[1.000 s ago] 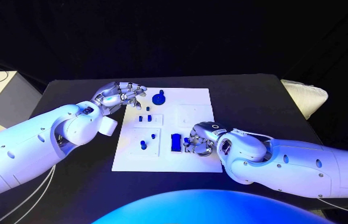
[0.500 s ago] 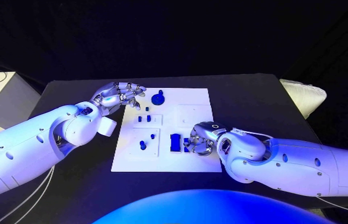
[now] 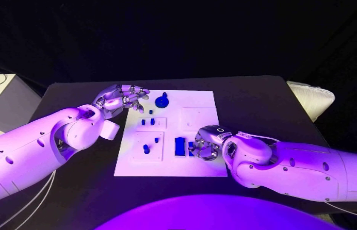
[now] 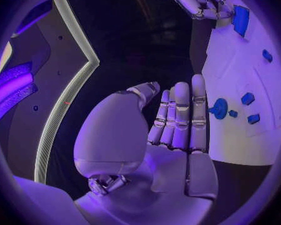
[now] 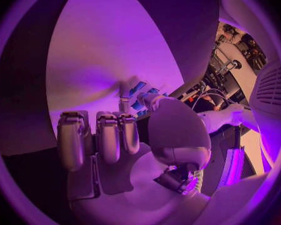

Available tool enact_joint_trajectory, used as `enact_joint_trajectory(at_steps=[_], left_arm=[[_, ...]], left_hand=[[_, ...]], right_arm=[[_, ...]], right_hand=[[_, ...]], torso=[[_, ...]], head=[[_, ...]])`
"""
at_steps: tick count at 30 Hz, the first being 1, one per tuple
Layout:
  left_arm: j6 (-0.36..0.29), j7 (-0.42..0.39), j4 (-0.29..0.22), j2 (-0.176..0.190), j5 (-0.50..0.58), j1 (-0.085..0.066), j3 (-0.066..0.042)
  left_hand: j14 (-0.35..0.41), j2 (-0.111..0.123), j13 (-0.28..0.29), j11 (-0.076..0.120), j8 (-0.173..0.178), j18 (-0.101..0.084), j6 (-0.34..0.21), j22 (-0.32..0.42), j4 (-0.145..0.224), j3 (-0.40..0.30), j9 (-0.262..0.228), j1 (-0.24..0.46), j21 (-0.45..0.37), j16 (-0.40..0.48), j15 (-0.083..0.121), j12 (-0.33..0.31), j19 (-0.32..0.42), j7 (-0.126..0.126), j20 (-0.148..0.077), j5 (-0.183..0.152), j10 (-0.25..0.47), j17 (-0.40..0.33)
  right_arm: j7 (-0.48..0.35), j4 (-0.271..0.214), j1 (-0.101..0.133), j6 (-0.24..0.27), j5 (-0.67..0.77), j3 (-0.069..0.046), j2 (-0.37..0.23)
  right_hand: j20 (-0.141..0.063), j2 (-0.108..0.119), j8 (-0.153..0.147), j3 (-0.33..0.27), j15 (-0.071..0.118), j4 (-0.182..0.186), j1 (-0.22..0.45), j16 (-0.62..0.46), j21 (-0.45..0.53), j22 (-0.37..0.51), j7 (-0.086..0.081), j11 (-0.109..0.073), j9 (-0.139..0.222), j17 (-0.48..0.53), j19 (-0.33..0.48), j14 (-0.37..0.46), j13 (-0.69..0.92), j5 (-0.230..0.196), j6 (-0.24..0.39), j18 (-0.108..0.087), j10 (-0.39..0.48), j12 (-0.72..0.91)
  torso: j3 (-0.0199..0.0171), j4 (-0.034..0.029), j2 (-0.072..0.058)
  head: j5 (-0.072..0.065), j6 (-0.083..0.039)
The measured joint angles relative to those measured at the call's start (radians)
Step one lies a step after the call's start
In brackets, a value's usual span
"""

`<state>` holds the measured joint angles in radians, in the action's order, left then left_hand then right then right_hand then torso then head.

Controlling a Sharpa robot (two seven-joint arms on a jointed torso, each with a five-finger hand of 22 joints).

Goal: Assemble the parts on the task board

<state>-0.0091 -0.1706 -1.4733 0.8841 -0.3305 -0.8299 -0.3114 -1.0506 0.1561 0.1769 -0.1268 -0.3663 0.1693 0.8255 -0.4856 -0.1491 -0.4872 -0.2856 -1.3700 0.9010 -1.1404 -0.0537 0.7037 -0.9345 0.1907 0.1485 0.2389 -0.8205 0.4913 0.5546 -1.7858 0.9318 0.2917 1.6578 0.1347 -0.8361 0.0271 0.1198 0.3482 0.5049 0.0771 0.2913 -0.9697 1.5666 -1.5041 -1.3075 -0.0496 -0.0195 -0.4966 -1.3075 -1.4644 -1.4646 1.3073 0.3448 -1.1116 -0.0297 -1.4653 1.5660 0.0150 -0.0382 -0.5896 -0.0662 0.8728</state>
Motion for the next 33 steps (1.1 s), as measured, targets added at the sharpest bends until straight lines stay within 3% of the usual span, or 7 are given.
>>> enact_joint_trajectory(at_steps=[4,7,10,18,33], left_arm=[[0.0,0.0,0.0,0.0,0.0,0.0,0.0],[0.0,0.0,0.001,0.0,0.0,0.0,0.0],[0.0,0.001,0.001,0.0,0.0,0.0,0.0],[0.0,0.001,0.002,-0.001,-0.001,0.001,0.0],[0.0,0.001,0.003,-0.001,-0.001,0.002,0.0]], left_hand=[[0.0,0.0,0.0,0.0,0.0,0.0,0.0,0.0,0.0,0.0,0.0,0.0,0.0,0.0,0.0,0.0,0.0,0.0,0.0,0.0,0.0,0.0],[0.0,0.0,0.0,0.0,0.0,0.0,0.0,0.0,0.0,0.0,0.0,0.0,0.0,0.0,0.0,0.0,0.0,0.0,0.0,0.0,0.0,0.0],[0.0,0.0,0.0,0.0,0.0,0.0,0.0,0.001,0.0,0.0,0.0,0.0,0.0,0.0,0.0,0.0,0.0,0.0,0.0,0.0,0.0,0.0],[0.0,0.0,0.0,0.0,0.0,0.0,0.0,0.001,0.0,0.0,0.0,0.0,0.0,0.0,0.0,0.0,0.0,0.0,0.0,0.0,0.0,0.0],[0.0,0.0,-0.001,0.0,0.0,0.0,0.0,0.002,-0.006,0.0,0.0,0.0,0.0,0.0,0.0,0.0,0.0,0.0,0.0,0.0,0.0,0.0]], right_arm=[[0.0,-0.001,0.0,0.003,0.0,0.0,-0.006],[-0.002,0.0,0.0,0.005,0.0,0.0,-0.008],[-0.004,0.0,0.0,0.009,-0.002,-0.001,-0.011],[-0.012,0.003,0.003,0.019,-0.002,-0.003,-0.013],[-0.018,0.014,0.004,0.041,0.002,-0.004,-0.004]], right_hand=[[0.0,0.026,0.0,-0.001,0.0,-0.019,0.002,0.0,0.0,0.0,0.0,0.0,0.004,0.0,0.0,0.0,0.0,-0.017,0.0,0.0,0.0,0.0],[0.0,0.077,0.007,-0.01,0.0,-0.057,-0.041,0.0,0.006,0.0,0.0,0.0,0.008,0.0,0.0,0.0,0.001,-0.103,0.0,0.0,0.0,0.0],[0.0,0.098,0.007,-0.025,0.0,-0.076,-0.067,0.0,0.012,0.0,0.0,0.0,0.014,0.0,0.0,0.0,0.001,-0.171,0.0,0.0,0.0,0.0],[0.0,0.088,0.012,-0.022,0.004,-0.114,-0.158,0.0,0.012,0.0,0.004,0.0,0.023,0.0,0.0,-0.004,0.001,-0.27,0.004,0.0,0.0,0.0],[0.0,0.085,0.012,-0.019,0.004,-0.125,-0.186,0.0,0.012,-0.001,0.004,0.0,0.027,0.0,0.0,-0.004,0.0,-0.271,0.004,0.0,0.0,0.0]], torso=[[-0.0001,0.0,0.0],[-0.0004,-0.0001,0.0],[-0.0004,-0.0002,0.0],[-0.001,0.0006,0.0],[0.0001,-0.0006,0.0]], head=[[0.001,0.0],[0.002,0.0],[0.002,0.0],[0.003,0.0],[0.002,0.0]])
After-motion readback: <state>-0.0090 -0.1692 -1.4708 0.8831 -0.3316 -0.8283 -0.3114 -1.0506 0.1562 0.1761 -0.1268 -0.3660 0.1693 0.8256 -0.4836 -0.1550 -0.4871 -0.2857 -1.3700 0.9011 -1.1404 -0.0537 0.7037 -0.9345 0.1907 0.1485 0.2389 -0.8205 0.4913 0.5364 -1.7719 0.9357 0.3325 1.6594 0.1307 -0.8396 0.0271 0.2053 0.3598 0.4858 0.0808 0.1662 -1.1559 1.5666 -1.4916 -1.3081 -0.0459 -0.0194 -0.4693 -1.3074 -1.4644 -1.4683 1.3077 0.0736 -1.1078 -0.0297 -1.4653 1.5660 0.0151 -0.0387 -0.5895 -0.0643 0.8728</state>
